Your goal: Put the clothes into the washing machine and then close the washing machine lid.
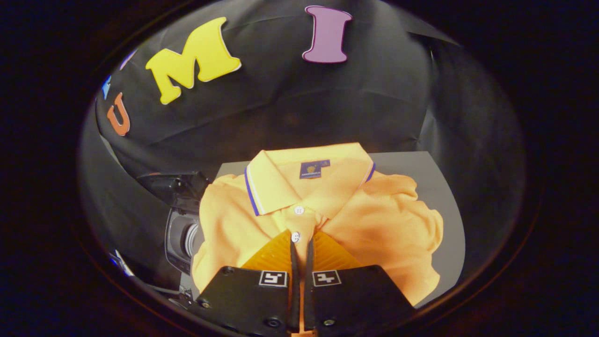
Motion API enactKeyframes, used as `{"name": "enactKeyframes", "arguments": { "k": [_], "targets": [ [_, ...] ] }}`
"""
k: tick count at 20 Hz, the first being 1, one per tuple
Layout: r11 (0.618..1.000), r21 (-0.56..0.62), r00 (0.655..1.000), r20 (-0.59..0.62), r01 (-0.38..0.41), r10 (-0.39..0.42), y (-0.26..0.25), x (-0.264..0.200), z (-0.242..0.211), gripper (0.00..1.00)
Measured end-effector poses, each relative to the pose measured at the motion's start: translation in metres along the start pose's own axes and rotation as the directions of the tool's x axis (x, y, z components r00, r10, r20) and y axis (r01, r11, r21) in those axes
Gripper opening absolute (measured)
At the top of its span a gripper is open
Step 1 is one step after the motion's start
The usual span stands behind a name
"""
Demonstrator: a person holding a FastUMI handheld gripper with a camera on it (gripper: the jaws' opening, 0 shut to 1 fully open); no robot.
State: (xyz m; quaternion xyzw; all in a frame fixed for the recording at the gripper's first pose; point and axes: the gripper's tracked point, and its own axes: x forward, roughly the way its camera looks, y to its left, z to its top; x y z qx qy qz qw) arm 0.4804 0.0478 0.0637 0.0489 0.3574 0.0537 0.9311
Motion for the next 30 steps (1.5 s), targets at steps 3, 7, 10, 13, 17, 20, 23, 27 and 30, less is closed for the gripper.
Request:
{"name": "enactKeyframes", "arguments": {
  "k": [3, 7, 10, 13, 17, 20, 23, 27, 30],
  "targets": [
    [0.997, 0.063, 0.999, 0.023, -0.040, 0.038, 0.025, -0.016, -0.006, 0.06],
    [0.993, 0.072, 0.990, 0.114, -0.089, 0.080, 0.060, -0.058, 0.011, 0.06],
    [0.990, 0.051, 0.977, 0.178, -0.131, 0.121, 0.097, -0.093, 0.018, 0.06],
    [0.985, 0.023, 0.962, 0.224, -0.168, 0.159, 0.137, -0.120, 0.022, 0.06],
    [0.972, -0.013, 0.937, 0.265, -0.233, 0.228, 0.200, -0.151, 0.025, 0.06],
    [0.958, -0.062, 0.919, 0.272, -0.280, 0.286, 0.251, -0.165, 0.026, 0.06],
    [0.939, -0.104, 0.904, 0.253, -0.328, 0.344, 0.299, -0.166, 0.022, 0.06],
    [0.910, -0.133, 0.890, 0.192, -0.394, 0.413, 0.353, -0.147, 0.006, 0.06],
    [0.890, -0.141, 0.886, 0.113, -0.434, 0.450, 0.380, -0.119, -0.012, 0.06]
  ]
}}
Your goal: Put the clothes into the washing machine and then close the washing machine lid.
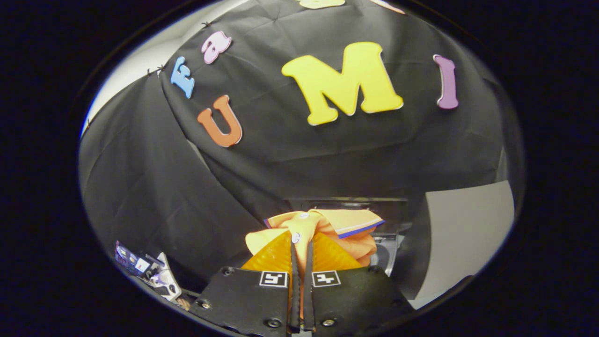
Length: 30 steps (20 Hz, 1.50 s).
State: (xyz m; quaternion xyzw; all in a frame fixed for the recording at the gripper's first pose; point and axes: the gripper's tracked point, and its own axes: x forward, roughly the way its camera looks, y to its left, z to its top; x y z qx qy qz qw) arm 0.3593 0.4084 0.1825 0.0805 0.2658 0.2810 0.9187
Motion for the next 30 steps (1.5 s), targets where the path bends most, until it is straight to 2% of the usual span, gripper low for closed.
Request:
{"name": "enactKeyframes", "arguments": {
  "k": [5, 10, 21, 30],
  "targets": [
    [1.000, -0.004, 0.993, -0.115, -0.020, 0.020, 0.006, 0.056, -0.037, 0.06],
    [1.000, -0.012, 0.978, -0.210, 0.008, -0.010, -0.015, 0.109, -0.067, 0.06],
    [0.991, -0.021, 0.928, -0.349, 0.133, -0.132, -0.078, 0.205, -0.117, 0.06],
    [0.973, -0.074, 0.866, -0.443, 0.220, -0.229, -0.102, 0.239, -0.162, 0.06]
  ]
}}
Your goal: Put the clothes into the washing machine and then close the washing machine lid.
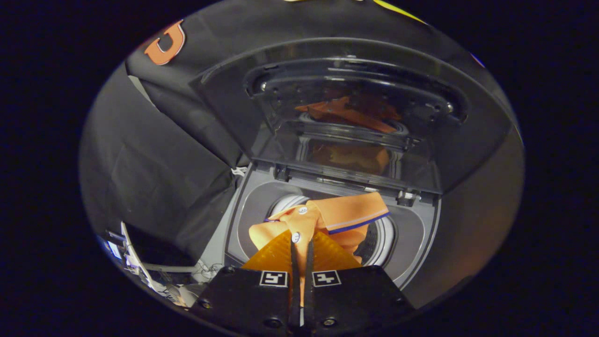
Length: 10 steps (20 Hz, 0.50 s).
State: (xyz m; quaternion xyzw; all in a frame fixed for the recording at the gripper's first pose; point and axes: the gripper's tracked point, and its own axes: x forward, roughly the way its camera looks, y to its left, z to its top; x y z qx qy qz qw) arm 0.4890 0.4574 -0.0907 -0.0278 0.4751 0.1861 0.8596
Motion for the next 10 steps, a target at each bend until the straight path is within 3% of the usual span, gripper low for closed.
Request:
{"name": "enactKeyframes", "arguments": {
  "k": [7, 10],
  "targets": [
    [0.998, 0.022, 0.998, -0.019, 0.059, -0.058, -0.0087, 0.0033, -0.0016, 0.08],
    [0.998, 0.022, 0.998, -0.004, 0.057, -0.056, -0.0095, -0.0015, -0.0011, 0.19]
  ]
}}
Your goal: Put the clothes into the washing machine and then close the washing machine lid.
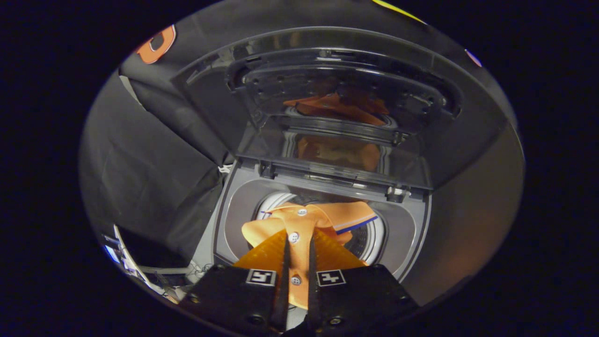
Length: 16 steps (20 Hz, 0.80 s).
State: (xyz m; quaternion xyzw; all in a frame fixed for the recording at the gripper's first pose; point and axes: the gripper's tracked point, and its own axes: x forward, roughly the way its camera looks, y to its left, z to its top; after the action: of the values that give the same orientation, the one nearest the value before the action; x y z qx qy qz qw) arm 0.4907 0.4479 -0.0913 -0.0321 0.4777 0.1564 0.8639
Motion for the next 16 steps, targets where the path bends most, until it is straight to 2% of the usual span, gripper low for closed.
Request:
{"name": "enactKeyframes", "arguments": {
  "k": [5, 7, 16],
  "targets": [
    [0.998, -0.037, 0.995, 0.090, 0.055, -0.051, 0.001, -0.016, 0.013, 0.96],
    [0.997, -0.047, 0.994, 0.099, 0.058, -0.053, 0.005, -0.020, 0.015, 0.93],
    [0.997, -0.033, 0.992, 0.110, 0.066, -0.062, 0.003, -0.025, 0.011, 0.93]
  ]
}}
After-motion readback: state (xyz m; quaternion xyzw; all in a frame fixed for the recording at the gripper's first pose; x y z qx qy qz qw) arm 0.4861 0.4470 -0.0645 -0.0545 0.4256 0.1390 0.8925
